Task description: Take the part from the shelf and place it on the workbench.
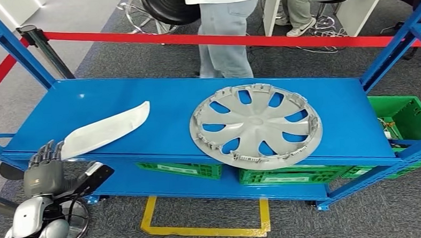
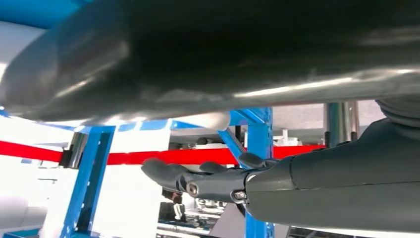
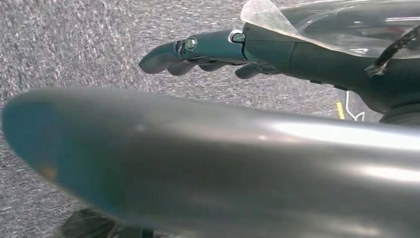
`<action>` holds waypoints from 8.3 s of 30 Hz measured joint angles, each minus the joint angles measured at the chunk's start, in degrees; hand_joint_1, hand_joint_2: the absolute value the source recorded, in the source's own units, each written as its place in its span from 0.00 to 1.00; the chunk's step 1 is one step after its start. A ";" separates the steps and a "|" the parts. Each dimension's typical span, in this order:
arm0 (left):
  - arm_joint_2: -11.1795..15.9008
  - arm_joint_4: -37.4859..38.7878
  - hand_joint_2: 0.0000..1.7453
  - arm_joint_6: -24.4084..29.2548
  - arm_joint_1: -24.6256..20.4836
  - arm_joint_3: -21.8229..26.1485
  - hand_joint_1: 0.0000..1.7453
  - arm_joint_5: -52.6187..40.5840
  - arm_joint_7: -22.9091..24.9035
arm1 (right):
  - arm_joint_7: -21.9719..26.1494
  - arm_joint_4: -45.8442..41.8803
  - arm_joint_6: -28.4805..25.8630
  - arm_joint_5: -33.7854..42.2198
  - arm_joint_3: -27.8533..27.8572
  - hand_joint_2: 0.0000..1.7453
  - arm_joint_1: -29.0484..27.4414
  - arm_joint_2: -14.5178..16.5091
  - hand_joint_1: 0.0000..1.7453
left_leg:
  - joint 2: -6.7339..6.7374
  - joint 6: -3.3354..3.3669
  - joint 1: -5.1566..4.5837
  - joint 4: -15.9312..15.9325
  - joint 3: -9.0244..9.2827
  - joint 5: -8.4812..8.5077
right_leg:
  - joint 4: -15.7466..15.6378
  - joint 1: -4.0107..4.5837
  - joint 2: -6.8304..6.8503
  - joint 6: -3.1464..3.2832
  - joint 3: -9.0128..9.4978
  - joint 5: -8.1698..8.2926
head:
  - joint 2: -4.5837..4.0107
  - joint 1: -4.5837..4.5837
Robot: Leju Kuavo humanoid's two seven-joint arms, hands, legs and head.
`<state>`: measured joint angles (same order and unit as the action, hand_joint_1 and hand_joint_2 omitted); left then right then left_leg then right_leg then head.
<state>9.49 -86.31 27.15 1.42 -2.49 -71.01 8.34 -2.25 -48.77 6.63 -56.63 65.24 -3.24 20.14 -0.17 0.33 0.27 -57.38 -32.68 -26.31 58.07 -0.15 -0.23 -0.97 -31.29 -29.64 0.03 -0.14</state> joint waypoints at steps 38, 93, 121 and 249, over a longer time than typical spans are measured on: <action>-0.11 -0.61 0.00 0.26 -0.11 -0.06 0.00 0.04 -0.76 | 0.08 0.05 0.20 -0.43 0.26 0.00 -0.10 0.10 0.00 | 0.03 -1.15 -0.01 0.98 2.64 -1.69 | 0.02 -0.27 -0.10 0.70 -2.11 2.62 | -0.01 0.47; 2.55 9.84 0.00 0.51 -14.57 -5.61 0.00 -5.85 0.94 | 2.40 0.15 1.39 -4.78 3.17 0.00 0.99 -0.38 0.00 | 0.04 -1.12 -0.10 0.91 2.69 -1.70 | 0.01 -0.37 -0.11 0.62 -2.07 2.67 | -0.01 0.46; 1.16 9.50 1.00 0.89 -11.83 -8.22 0.00 -5.39 0.01 | 3.27 0.13 2.36 -6.19 4.13 0.00 1.19 -0.38 0.00 | 0.04 -1.12 -0.10 0.91 2.69 -1.70 | 0.01 -0.37 -0.11 0.62 -2.07 2.67 | -0.01 0.46; 8.57 13.72 1.00 5.24 -16.44 -8.68 1.00 -18.62 7.02 | 6.44 2.08 1.96 -7.09 6.88 0.00 2.12 -0.43 0.00 | 0.04 -1.12 -0.10 0.91 2.69 -1.70 | 0.01 -0.37 -0.12 0.62 -2.07 2.67 | -0.01 0.46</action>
<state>18.06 -72.59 32.39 -15.02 -11.17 -89.63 15.36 4.19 -46.69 8.59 -63.72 72.13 -1.12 19.71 -0.13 -0.79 0.17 -56.47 -29.99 -28.01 58.08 -0.52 -0.35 -0.36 -33.36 -26.96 0.02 0.32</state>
